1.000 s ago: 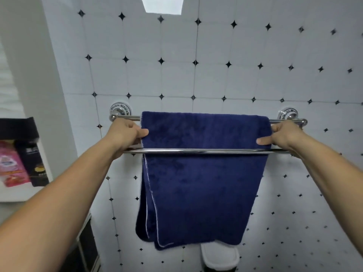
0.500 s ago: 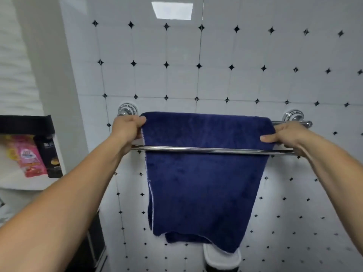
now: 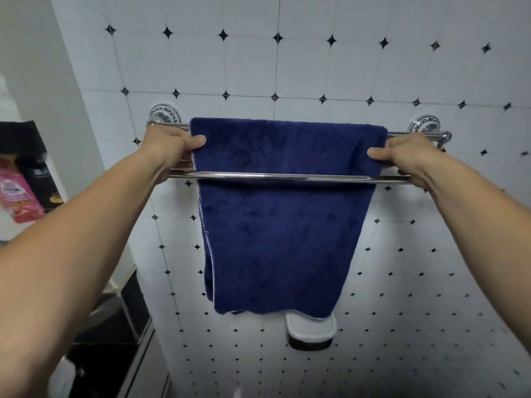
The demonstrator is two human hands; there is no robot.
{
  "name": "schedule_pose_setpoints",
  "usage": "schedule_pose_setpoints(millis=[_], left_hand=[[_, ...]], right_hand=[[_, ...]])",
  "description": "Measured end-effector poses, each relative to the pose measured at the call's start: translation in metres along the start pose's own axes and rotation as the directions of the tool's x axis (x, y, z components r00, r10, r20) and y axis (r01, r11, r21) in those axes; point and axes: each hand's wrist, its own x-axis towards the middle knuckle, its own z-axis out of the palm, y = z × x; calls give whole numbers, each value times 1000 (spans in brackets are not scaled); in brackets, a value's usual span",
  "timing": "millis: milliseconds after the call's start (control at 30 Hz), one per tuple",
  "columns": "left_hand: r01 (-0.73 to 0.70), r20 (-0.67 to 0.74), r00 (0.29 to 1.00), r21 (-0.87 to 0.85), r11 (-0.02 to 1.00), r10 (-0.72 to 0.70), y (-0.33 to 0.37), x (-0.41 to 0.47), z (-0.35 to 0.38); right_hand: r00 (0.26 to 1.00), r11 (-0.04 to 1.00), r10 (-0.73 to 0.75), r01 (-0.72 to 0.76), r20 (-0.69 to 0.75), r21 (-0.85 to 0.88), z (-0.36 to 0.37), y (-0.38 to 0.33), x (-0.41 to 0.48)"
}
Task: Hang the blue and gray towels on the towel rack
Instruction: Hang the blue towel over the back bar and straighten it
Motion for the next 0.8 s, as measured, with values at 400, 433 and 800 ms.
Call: schedule_pose_setpoints(millis=[400, 433, 800], left_hand=[[24, 164, 986, 3, 1000, -24, 2, 1, 4], [7, 111, 994, -44, 999, -2, 1, 2, 4], [-255, -343, 884, 218, 942, 319, -4, -18, -4]], right_hand=[[1000, 1000, -11, 11, -24, -9, -4, -2, 5], [998, 1000, -17, 16, -54, -4, -4, -1, 7], [828, 965, -253, 181, -501, -188, 0, 32, -34]])
